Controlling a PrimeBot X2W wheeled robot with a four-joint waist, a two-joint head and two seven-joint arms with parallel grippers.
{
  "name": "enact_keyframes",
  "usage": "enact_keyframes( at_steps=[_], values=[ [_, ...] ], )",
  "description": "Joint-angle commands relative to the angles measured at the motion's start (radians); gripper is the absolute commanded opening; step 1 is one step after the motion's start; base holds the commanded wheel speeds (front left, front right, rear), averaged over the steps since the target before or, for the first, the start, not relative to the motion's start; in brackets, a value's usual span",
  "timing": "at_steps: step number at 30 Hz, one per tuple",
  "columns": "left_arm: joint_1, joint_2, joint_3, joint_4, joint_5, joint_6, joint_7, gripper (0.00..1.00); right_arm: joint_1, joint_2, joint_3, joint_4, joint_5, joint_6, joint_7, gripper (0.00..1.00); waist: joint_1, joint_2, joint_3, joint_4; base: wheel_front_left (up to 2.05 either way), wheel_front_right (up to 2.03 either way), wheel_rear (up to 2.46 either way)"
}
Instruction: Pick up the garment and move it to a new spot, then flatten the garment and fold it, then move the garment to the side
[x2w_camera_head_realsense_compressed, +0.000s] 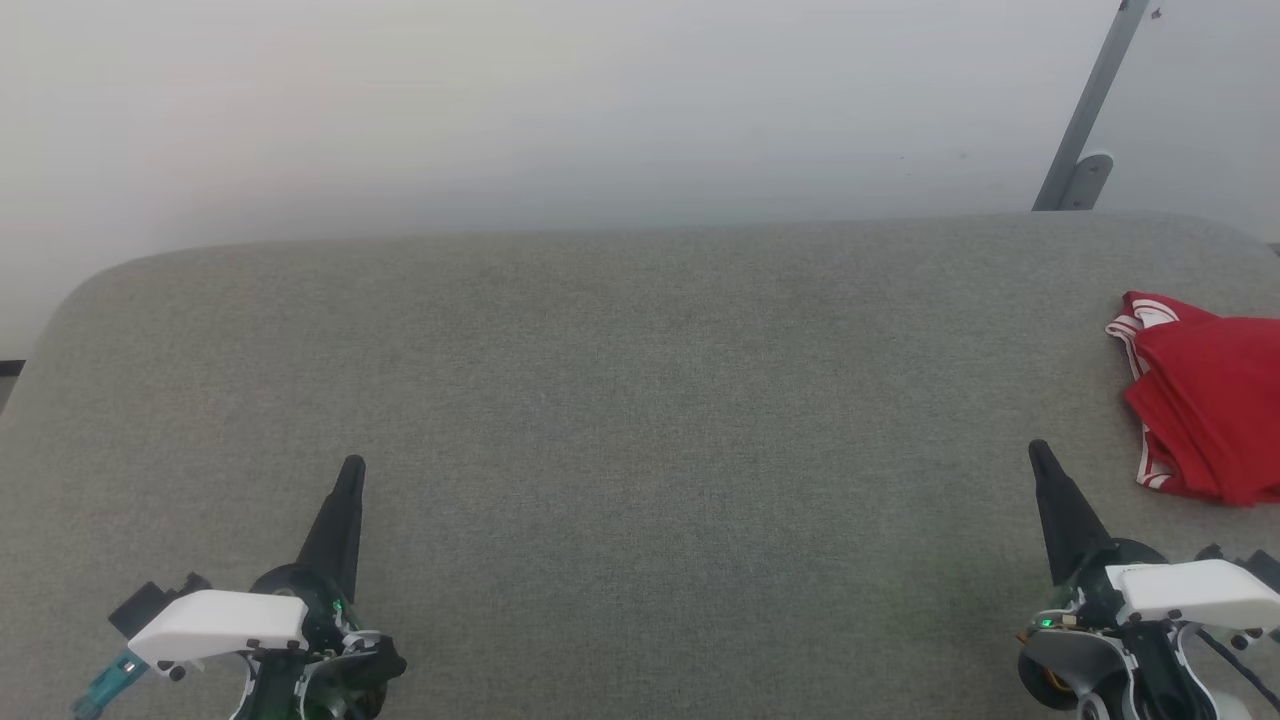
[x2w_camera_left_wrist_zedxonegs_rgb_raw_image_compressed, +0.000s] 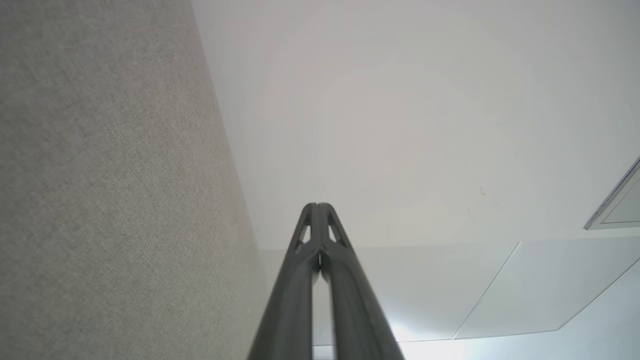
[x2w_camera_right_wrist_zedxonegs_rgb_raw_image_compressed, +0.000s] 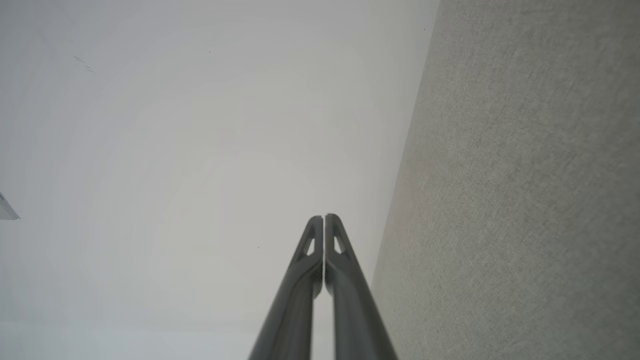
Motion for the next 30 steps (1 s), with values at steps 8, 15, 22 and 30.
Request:
enact_keyframes(
  at_steps=[8, 15, 22, 30],
  values=[
    [-0.012, -0.002, 0.003, 0.0, -0.002, -0.003, 0.004, 0.0, -0.006, 0.003, 0.001, 0.001, 0.004, 0.0, 0.003, 0.0, 0.0, -0.0001, 0.0, 0.0, 0.0, 0.0, 0.0],
    [-0.012, -0.002, 0.003, 0.0, -0.002, -0.003, 0.004, 0.0, -0.006, 0.003, 0.001, 0.001, 0.004, 0.0, 0.003, 0.0, 0.0, -0.0001, 0.0, 0.0, 0.0, 0.0, 0.0],
    [-0.012, -0.002, 0.003, 0.0, -0.003, -0.003, 0.004, 0.0, -0.006, 0.003, 0.001, 0.001, 0.004, 0.0, 0.003, 0.0, 0.0, -0.0001, 0.0, 0.0, 0.0, 0.0, 0.0],
    [-0.012, -0.002, 0.002, 0.0, -0.003, -0.003, 0.004, 0.0, -0.006, 0.003, 0.001, 0.001, 0.004, 0.0, 0.003, 0.0, 0.0, -0.0001, 0.0, 0.0, 0.0, 0.0, 0.0]
  ],
)
